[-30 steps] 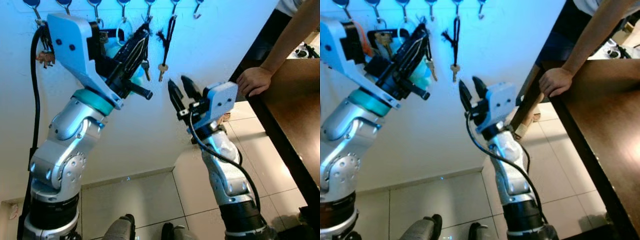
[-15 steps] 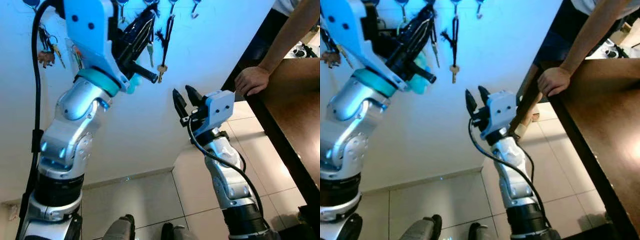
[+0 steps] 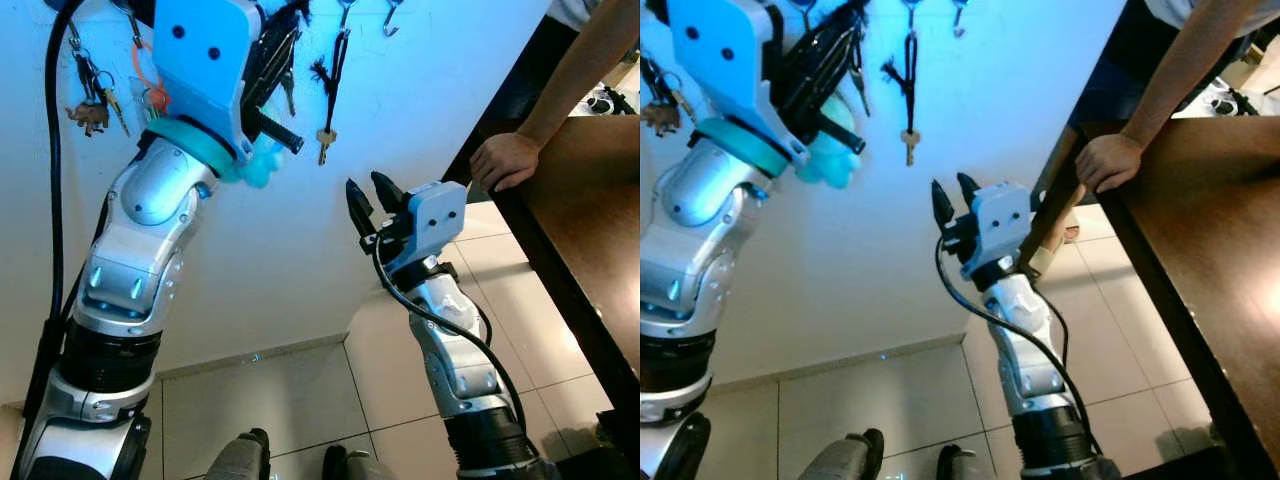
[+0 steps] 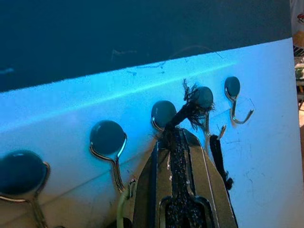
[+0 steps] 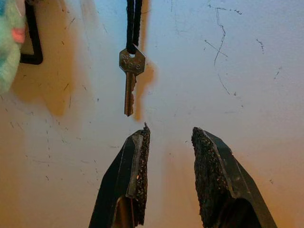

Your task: Hang keys on a hook

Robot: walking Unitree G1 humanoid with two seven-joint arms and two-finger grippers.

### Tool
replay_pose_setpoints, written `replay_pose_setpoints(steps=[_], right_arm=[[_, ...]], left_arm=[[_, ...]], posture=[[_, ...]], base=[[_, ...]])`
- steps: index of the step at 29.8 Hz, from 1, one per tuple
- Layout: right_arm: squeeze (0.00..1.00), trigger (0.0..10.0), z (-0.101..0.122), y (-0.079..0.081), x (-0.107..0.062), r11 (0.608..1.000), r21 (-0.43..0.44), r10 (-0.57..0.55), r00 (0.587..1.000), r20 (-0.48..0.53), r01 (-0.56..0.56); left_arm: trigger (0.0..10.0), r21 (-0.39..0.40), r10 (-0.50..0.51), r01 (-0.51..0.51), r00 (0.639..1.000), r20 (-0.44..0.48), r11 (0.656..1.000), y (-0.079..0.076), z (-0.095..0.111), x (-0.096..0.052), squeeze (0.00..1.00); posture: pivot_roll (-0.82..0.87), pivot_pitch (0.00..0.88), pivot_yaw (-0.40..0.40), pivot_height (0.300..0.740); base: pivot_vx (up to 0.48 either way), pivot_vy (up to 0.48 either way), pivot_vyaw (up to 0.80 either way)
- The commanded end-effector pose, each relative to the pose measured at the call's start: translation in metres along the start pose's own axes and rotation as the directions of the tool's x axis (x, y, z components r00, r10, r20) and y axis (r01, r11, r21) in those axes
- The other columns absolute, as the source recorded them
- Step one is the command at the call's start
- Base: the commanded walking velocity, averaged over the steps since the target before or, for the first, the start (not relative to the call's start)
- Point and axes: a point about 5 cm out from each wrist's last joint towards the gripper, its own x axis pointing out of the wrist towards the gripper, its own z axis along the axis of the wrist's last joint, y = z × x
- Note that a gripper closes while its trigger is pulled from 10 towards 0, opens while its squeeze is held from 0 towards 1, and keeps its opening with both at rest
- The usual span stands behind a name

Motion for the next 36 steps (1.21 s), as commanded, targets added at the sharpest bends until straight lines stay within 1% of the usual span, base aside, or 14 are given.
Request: replay_pose_setpoints(steps=[1, 5, 8, 9, 10, 12, 17, 18, 24, 30, 32, 33, 34, 36], right_arm=[[0.00, 10.0, -0.002, -0.003, -0.001, 1.000, 0.006, -0.015, 1.000, -0.002, 0.015], [0.00, 10.0, -0.002, -0.001, 0.000, 1.000, 0.010, -0.012, 1.000, -0.001, 0.012], [0.00, 10.0, -0.002, -0.001, 0.001, 1.000, 0.011, -0.012, 1.000, -0.002, 0.012], [0.00, 10.0, -0.002, -0.002, 0.001, 1.000, 0.009, -0.015, 1.000, -0.001, 0.015], [0.00, 10.0, -0.002, -0.002, 0.001, 1.000, 0.009, -0.015, 1.000, -0.001, 0.015], [0.00, 10.0, -0.002, -0.003, 0.001, 1.000, 0.006, -0.020, 1.000, -0.002, 0.020], [0.00, 10.0, -0.002, -0.004, 0.001, 1.000, 0.005, -0.023, 1.000, -0.002, 0.023], [0.00, 10.0, -0.002, -0.004, 0.002, 1.000, 0.005, -0.023, 1.000, -0.001, 0.023], [0.00, 10.0, -0.002, -0.002, 0.003, 1.000, 0.008, -0.017, 1.000, 0.003, 0.017], [0.00, 10.0, -0.002, -0.001, 0.004, 1.000, 0.009, -0.016, 1.000, 0.006, 0.016], [0.00, 10.0, -0.002, -0.001, 0.004, 1.000, 0.009, -0.016, 1.000, 0.007, 0.015], [0.00, 10.0, -0.002, 0.000, 0.004, 1.000, 0.009, -0.015, 1.000, 0.009, 0.015], [0.00, 10.0, -0.002, 0.000, 0.004, 1.000, 0.009, -0.015, 1.000, 0.009, 0.015], [0.00, 10.0, -0.001, -0.001, 0.003, 1.000, 0.008, -0.015, 1.000, 0.010, 0.015]], left_arm=[[10.0, 0.010, 0.005, -0.005, 1.000, 0.008, 1.000, 0.000, 0.001, 0.002, 0.00], [10.0, 0.021, 0.006, -0.006, 1.000, 0.015, 1.000, 0.000, 0.001, 0.001, 0.00], [10.0, 0.010, 0.004, -0.004, 1.000, 0.023, 1.000, 0.001, 0.002, -0.001, 0.00], [10.0, -0.014, -0.024, 0.024, 0.999, 0.027, 1.000, -0.001, 0.002, -0.004, 0.00], [10.0, -0.014, -0.024, 0.024, 0.999, 0.027, 1.000, -0.001, 0.002, -0.004, 0.00], [10.0, -0.038, -0.052, 0.053, 0.998, 0.035, 0.998, -0.003, 0.003, -0.009, 0.00], [10.0, -0.054, -0.077, 0.080, 0.996, 0.047, 0.995, -0.007, 0.005, -0.013, 0.00], [10.0, -0.059, -0.091, 0.094, 0.995, 0.051, 0.994, -0.009, 0.006, -0.013, 0.00], [10.0, -0.076, -0.095, 0.100, 0.994, 0.060, 0.992, -0.016, 0.006, -0.008, 0.00], [10.0, -0.079, -0.096, 0.101, 0.993, 0.061, 0.992, -0.019, 0.004, -0.003, 0.00], [10.0, -0.075, -0.091, 0.095, 0.994, 0.056, 0.993, -0.019, 0.002, -0.002, 0.00], [10.0, -0.059, -0.052, 0.054, 0.998, 0.036, 0.997, -0.014, -0.003, 0.002, 0.00], [10.0, -0.059, -0.052, 0.054, 0.998, 0.036, 0.997, -0.014, -0.003, 0.002, 0.00], [10.0, -0.058, -0.025, 0.027, 0.999, 0.025, 0.998, -0.009, -0.006, 0.004, 0.00]], posture=[[0.11, 0.094, 0.050, 0.740], [0.12, 0.096, 0.050, 0.740], [0.12, 0.096, 0.049, 0.740], [0.12, 0.096, 0.049, 0.740], [0.12, 0.096, 0.049, 0.740], [0.11, 0.096, 0.051, 0.740], [0.12, 0.098, 0.050, 0.740], [0.12, 0.098, 0.048, 0.740], [0.12, 0.096, 0.048, 0.740], [0.11, 0.086, 0.054, 0.740], [0.11, 0.086, 0.054, 0.740], [0.11, 0.084, 0.055, 0.740], [0.11, 0.084, 0.055, 0.740], [0.11, 0.081, 0.056, 0.740]], base=[[0.000, 0.000, 0.00], [0.000, 0.000, 0.00], [0.000, 0.000, 0.00], [0.000, 0.000, 0.00], [0.000, 0.000, 0.00], [0.000, 0.000, 0.00], [0.000, 0.000, 0.00], [0.000, 0.000, 0.00], [0.000, 0.000, 0.00], [0.000, 0.000, 0.00], [0.000, 0.000, 0.00], [0.000, 0.000, 0.00], [0.000, 0.000, 0.00], [0.000, 0.000, 0.00]])
